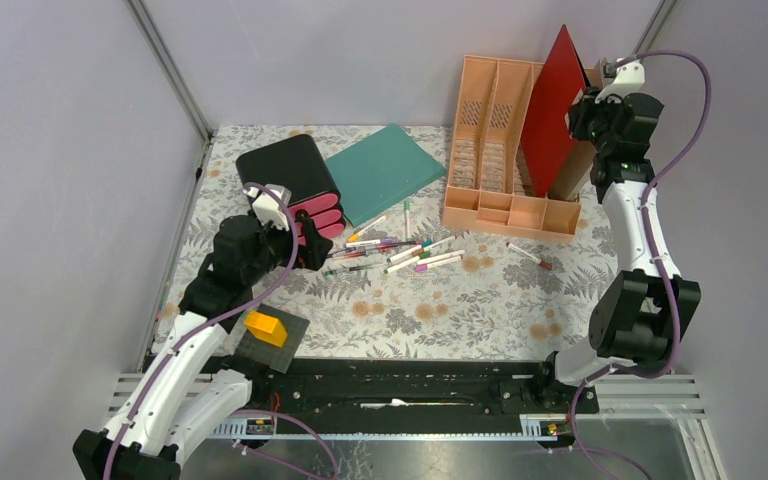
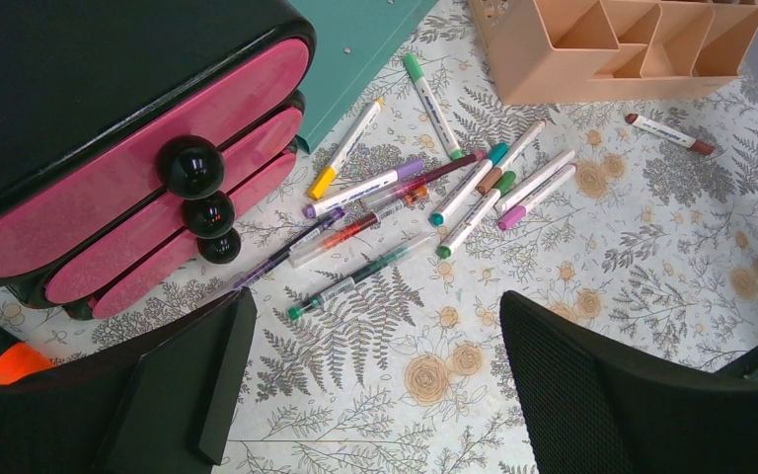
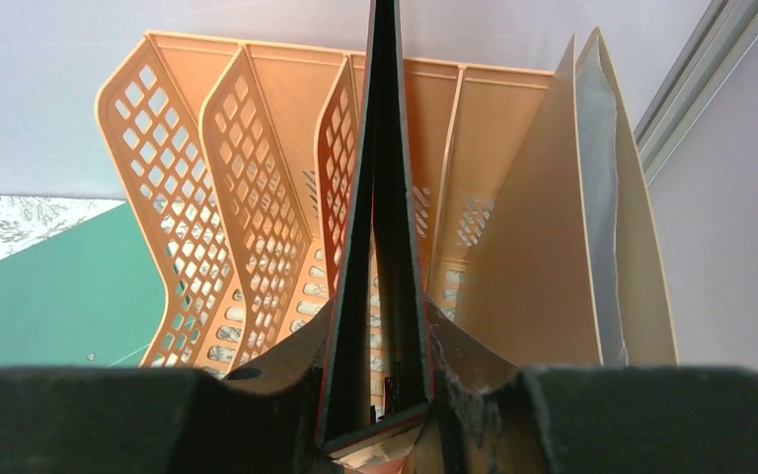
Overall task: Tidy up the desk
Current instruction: Place the folder in the storage box.
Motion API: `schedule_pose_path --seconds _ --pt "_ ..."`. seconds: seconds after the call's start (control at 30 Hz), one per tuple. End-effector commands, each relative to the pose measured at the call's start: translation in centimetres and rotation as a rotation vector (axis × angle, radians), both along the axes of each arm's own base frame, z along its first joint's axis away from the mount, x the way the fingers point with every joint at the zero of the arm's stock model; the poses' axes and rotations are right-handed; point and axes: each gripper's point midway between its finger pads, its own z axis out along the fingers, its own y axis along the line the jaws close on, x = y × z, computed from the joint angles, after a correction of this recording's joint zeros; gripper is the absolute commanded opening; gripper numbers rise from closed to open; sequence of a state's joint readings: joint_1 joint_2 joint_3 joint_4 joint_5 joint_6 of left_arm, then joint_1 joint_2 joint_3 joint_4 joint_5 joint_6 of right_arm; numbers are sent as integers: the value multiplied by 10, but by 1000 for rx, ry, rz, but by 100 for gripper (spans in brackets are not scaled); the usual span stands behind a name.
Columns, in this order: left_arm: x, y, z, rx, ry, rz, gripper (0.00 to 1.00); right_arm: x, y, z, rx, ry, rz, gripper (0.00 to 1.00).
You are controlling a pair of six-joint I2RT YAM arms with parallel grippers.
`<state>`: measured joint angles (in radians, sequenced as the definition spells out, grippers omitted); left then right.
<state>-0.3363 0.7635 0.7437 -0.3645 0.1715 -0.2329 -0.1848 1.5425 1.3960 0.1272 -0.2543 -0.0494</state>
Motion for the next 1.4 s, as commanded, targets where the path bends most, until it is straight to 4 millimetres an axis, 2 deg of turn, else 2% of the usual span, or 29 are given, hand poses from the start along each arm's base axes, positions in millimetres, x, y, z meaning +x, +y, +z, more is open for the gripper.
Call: schedule_pose_path --seconds 0.0,0.1,0.3,0.43,0.57,0.67,0.8,0.93,1.1,1.23,1.37 --pt "6 -2 8 -14 -39 -5 99 -3 10 31 -49 -141 47 0" --pt "6 -3 8 -18 -37 -11 99 -10 13 17 -64 -123 61 2" --pt "4 -6 10 -31 -41 -36 99 -19 15 -19 -79 -54 76 20" --pt "-1 -16 18 -67 -54 -93 99 -27 18 -22 -93 -39 89 52" --pt "-4 -23 25 -91 -66 -134 99 -45 15 -1 -141 -68 64 83" --pt "-8 -31 28 -104 -66 -194 99 -68 19 17 -180 -96 72 99" --pt "-16 -50 36 -165 -22 -301 99 -97 32 19 -195 -53 133 100" --pt "-16 -59 46 -223 36 -315 99 -131 52 7 -170 25 234 100" --pt "-11 -62 56 -247 51 -241 99 -177 101 -17 -74 79 493 100" --pt "-6 -80 56 -254 55 -208 99 -210 141 -40 24 79 746 100" --pt "6 -105 50 -243 66 -185 99 -219 151 -54 59 88 827 100"
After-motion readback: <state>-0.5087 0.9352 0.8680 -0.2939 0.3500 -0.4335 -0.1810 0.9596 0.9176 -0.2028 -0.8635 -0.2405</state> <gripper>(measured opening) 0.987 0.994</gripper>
